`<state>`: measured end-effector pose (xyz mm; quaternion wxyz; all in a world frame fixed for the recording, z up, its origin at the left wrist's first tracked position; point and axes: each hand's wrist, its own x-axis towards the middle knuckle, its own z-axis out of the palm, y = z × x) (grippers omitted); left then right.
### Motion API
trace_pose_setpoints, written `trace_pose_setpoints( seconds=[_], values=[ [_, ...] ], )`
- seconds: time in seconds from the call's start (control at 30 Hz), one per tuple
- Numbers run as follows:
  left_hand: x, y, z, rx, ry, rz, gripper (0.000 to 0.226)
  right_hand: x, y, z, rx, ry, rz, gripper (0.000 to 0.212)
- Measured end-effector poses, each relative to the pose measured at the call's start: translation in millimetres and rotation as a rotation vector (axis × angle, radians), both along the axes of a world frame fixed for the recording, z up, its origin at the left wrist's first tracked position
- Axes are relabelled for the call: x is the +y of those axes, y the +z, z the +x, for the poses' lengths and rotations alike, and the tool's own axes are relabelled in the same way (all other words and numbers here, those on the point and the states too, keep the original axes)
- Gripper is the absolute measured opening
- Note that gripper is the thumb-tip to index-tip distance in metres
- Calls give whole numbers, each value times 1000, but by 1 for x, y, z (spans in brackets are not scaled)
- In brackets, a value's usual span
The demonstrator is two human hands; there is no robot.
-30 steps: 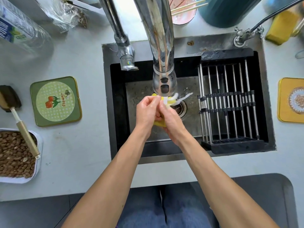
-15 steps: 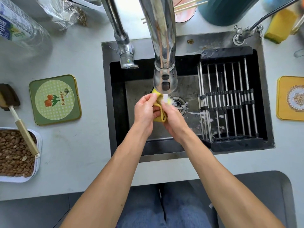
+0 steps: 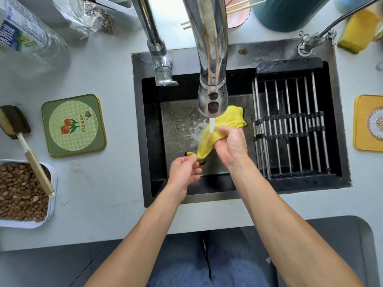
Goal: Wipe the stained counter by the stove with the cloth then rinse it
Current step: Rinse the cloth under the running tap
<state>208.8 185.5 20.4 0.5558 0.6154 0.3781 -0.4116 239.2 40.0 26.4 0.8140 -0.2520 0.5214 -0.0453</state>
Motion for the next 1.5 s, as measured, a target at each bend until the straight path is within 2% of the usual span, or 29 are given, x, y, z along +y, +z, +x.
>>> trace_pose_setpoints(
  seconds=[0.07, 0.13, 0.23, 0.3, 0.37, 0.47, 0.6, 0.7, 0.83, 0.93, 1.0, 1.07, 1.17, 1.2, 1.3, 1.33, 1.4, 1.5],
  values=[
    [6, -4, 2, -30, -134, 90, 15, -3, 0, -2, 5, 30, 2, 57],
    [10, -8, 16, -153, -188, 165, 21, -7, 1, -8, -4, 85, -4, 58],
    [4, -3, 47, -300, -253, 72, 33, -18, 5, -15, -59, 222, -4, 61],
    [-7, 2, 65, -327, -340, -25, 43, -26, 8, -17, -95, 314, -12, 63],
    [-16, 1, 76, -332, -396, -139, 36, -33, 12, -17, -129, 390, -11, 66],
    [-18, -3, 82, -342, -475, -266, 12, -39, 15, -12, -136, 472, 0, 66],
    [-13, -9, 84, -248, -417, -392, 11, -49, 13, -7, -100, 578, -48, 65],
    [-7, -13, 81, -304, -390, -303, 20, -57, 8, -2, -23, 716, -132, 63],
    [1, -13, 79, -459, -454, -94, 24, -69, 1, 6, 99, 1028, -277, 60],
    [4, -7, 78, -494, -459, -54, 20, -74, -3, 10, 299, 1260, -530, 31],
    [1, -4, 78, -499, -457, -3, 22, -75, -5, 13, 420, 1333, -676, 16],
    [-3, -1, 77, -509, -434, 75, 30, -73, -7, 16, 481, 1340, -757, 27],
    [-6, 1, 77, -522, -414, 153, 52, -68, -6, 12, 439, 1218, -825, 69],
    [-4, 1, 77, -526, -432, 137, 62, -65, -3, 9, 370, 1202, -852, 72],
    [2, 1, 79, -609, -621, 95, 94, -59, -1, 2, 171, 1336, -956, 52],
    [4, 1, 80, -658, -724, 122, 95, -57, 0, -1, 142, 1404, -972, 53],
    [7, 0, 82, -738, -947, 239, 82, -53, -1, -6, 143, 1562, -1042, 67],
    [11, -2, 85, -784, -1107, 334, 41, -48, -4, -15, 222, 1692, -1290, 60]
  ],
)
